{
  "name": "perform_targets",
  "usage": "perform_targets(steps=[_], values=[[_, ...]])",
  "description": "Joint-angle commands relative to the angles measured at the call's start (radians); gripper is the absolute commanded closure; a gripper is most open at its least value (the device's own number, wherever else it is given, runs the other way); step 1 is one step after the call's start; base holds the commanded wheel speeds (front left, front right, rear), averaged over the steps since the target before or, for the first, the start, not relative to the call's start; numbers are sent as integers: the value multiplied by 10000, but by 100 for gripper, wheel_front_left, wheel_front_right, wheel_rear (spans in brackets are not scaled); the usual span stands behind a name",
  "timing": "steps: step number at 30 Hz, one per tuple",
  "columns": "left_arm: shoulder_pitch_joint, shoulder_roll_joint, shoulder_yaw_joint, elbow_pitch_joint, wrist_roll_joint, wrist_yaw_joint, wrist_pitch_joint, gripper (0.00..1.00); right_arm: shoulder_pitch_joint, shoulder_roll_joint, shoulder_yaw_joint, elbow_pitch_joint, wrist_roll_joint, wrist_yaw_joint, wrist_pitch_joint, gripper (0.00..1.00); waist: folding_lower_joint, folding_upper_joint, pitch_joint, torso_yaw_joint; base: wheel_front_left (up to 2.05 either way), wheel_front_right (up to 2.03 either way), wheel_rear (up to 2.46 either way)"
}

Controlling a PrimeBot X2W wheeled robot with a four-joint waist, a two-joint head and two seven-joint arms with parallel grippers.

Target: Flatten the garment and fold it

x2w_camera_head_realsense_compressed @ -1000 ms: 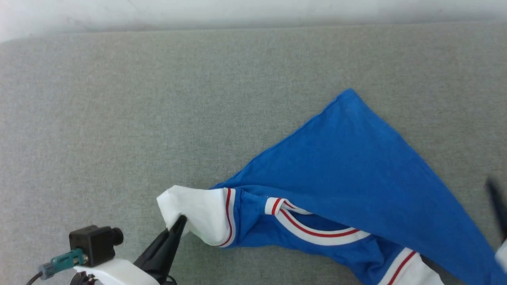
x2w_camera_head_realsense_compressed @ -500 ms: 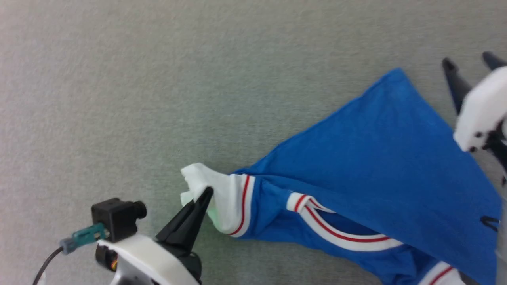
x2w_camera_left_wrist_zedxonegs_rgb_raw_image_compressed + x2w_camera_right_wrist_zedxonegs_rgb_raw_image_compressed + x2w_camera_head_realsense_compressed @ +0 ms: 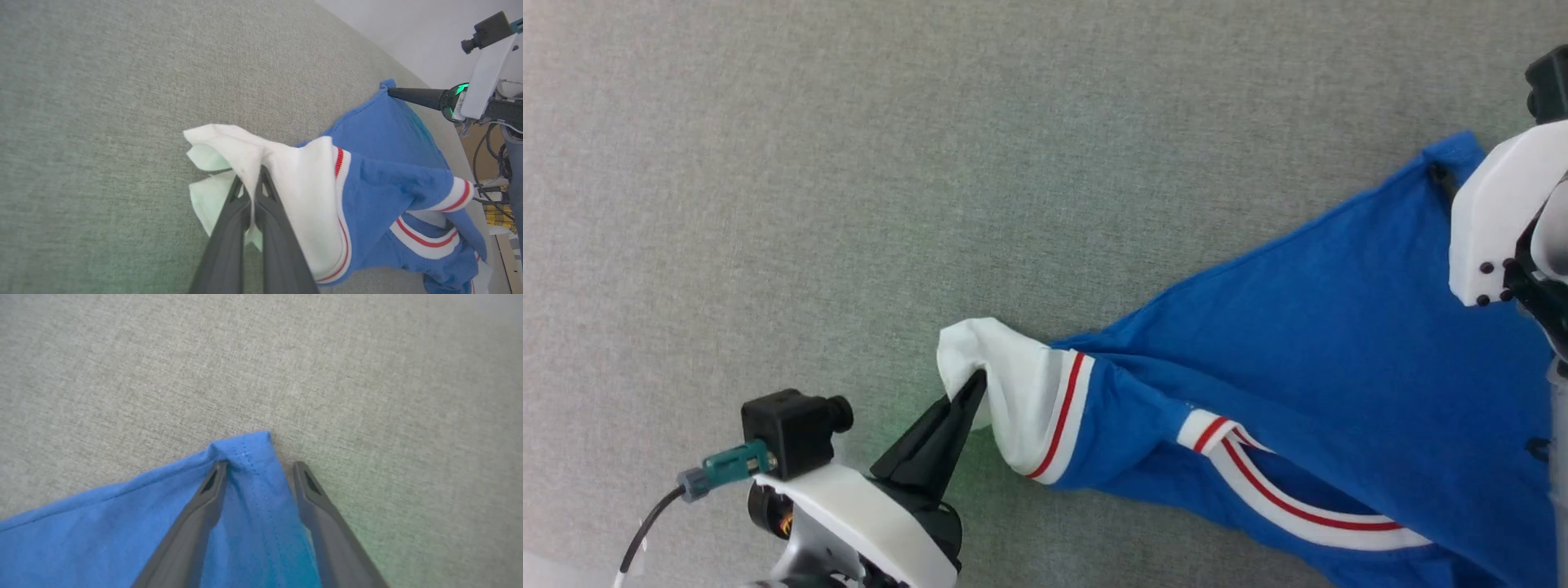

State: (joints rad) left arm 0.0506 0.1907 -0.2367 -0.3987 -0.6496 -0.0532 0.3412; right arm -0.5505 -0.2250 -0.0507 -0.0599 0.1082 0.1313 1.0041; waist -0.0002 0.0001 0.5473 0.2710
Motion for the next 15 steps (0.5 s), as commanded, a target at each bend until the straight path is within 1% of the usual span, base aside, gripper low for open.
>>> perform_targets(steps=[1, 3, 6, 10, 15], values=[[-200, -56, -18, 55, 6, -90, -63, 100, 233, 61, 178, 329, 102, -6, 367, 100, 2, -1, 126, 94, 0, 0, 0], [-237, -51, 1, 109, -11, -82, -68, 100, 248, 87, 184, 281, 141, -6, 469, 100, 2, -1, 110, 41, 0, 0, 0], [-304, -26, 43, 175, -36, -99, -109, 100, 190, 128, 130, 152, 158, -6, 238, 100, 2, -1, -29, -96, 0, 0, 0], [-576, 50, 203, 179, 35, -153, -328, 100, 89, 339, -161, -19, 189, -6, -520, 100, 2, -1, -452, -346, 0, 0, 0], [-1506, 313, 688, 273, 710, -109, -926, 100, 30, 806, -619, -219, 354, -6, -1589, 100, 2, -1, -1336, -789, 0, 0, 0]])
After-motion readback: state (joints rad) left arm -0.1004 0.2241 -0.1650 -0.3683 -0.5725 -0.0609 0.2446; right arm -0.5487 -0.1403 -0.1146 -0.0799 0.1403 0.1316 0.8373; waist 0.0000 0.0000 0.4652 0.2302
